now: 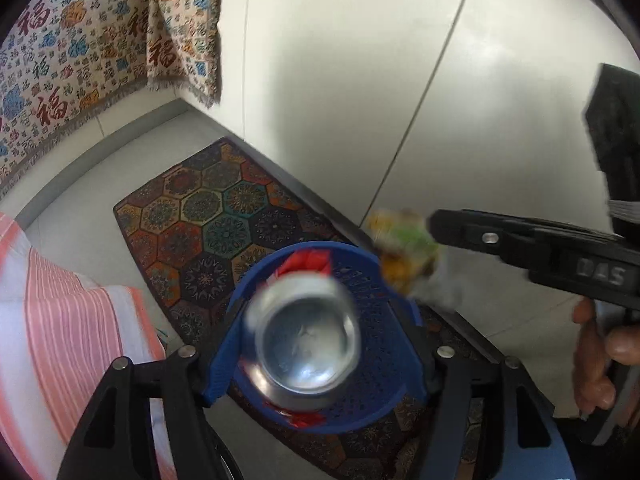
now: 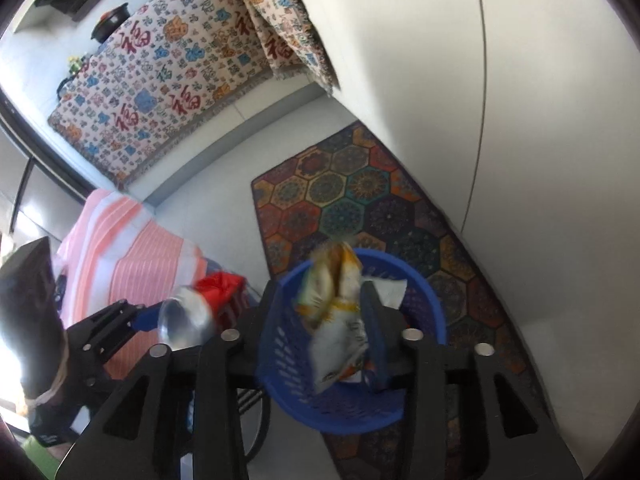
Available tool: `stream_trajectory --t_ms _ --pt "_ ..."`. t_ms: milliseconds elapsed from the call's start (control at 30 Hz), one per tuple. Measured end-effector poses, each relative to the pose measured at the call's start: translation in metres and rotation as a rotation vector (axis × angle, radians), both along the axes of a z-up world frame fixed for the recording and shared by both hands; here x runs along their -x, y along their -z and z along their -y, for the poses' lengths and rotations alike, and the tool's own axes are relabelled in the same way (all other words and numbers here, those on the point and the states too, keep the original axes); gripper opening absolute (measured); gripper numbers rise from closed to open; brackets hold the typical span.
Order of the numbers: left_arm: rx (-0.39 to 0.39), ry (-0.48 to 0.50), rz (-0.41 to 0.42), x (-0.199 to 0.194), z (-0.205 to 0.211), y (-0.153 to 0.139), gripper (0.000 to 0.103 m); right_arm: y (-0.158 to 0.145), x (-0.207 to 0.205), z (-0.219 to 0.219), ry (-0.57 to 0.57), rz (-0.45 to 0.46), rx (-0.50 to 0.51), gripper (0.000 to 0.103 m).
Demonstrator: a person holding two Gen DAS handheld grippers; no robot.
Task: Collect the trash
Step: 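Carry can and snack bag over the blue wastebasket and open both tools, then return both tools to the table, left tool toward the printed paper wrapper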
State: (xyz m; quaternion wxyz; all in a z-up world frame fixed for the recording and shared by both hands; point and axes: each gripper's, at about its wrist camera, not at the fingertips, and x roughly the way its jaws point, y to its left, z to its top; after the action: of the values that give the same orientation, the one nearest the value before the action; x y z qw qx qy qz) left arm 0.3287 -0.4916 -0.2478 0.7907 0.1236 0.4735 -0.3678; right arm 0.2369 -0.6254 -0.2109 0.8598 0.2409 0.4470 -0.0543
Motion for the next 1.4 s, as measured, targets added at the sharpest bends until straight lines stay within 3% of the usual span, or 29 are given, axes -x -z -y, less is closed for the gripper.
stream_trajectory --t_ms 100,267,567,733,867,1100,1233,1400 --pt "0.009 -0.019 -0.006 -0.005 -0.001 0.003 0.069 -0.011 0.007 0.002 0.014 0.032 0.026 0.046" --pt "0.039 -0.037 0.009 0.004 -0.015 -0.009 0.069 -0.026 0.014 -0.001 0.036 0.068 0.079 0.063" --pt "0.137 -0.119 0.087 0.071 -0.103 -0.084 0.069 -0.062 0.02 -0.056 -0.025 0.143 0.205 0.089" --pt "0.12 -0.248 0.139 0.116 -0.193 -0.106 0.075 -0.079 0.026 -0.127 -0.132 0.202 0.268 0.096" --pt "0.034 -0.379 0.16 0.131 -0.27 -0.099 0.075 -0.083 0.035 -0.203 -0.249 0.234 0.245 0.097" --pt "-0.109 -0.565 0.204 0.125 -0.392 -0.079 0.075 -0.069 0.043 -0.349 -0.496 0.205 0.236 0.097" --pt "-0.129 -0.622 0.203 0.11 -0.429 -0.067 0.075 -0.053 0.02 -0.403 -0.539 0.144 0.252 0.097" --pt "-0.105 -0.611 0.185 0.093 -0.449 -0.062 0.078 -0.032 -0.003 -0.436 -0.539 0.08 0.356 0.097"
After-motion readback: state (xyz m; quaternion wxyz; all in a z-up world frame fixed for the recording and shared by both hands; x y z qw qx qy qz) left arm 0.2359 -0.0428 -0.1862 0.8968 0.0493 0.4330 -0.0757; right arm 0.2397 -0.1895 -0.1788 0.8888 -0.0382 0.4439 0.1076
